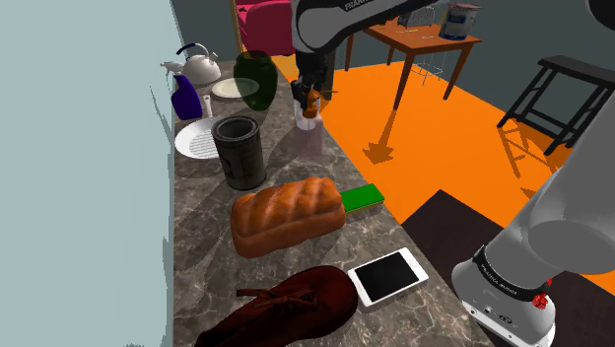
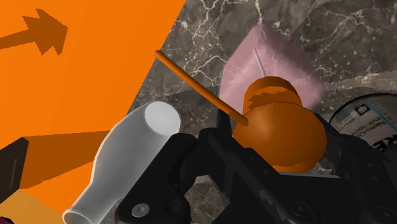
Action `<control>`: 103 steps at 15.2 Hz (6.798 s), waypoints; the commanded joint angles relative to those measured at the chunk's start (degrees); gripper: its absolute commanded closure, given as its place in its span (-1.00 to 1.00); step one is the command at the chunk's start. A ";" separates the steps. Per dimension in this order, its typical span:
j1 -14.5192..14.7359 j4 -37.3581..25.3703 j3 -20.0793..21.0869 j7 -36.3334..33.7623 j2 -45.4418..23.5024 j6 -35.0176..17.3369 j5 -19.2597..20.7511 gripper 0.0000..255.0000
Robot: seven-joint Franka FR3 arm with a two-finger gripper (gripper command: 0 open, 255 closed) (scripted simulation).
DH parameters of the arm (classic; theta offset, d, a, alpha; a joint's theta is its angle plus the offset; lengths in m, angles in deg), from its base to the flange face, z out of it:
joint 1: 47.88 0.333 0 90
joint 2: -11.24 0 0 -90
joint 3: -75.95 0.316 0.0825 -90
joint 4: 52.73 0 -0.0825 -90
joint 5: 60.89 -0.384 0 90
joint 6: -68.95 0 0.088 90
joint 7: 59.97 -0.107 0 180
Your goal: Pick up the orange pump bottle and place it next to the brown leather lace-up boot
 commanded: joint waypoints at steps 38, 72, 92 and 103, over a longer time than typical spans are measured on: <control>0.93 -33.75 0.56 4.68 -2.61 30.88 -0.92 1.00; 13.96 -8.65 16.04 -23.17 26.72 38.55 -8.32 1.00; 20.49 -19.99 40.56 -54.74 20.09 46.43 -11.42 1.00; 22.51 -17.90 47.23 -63.62 16.29 42.39 -10.16 1.00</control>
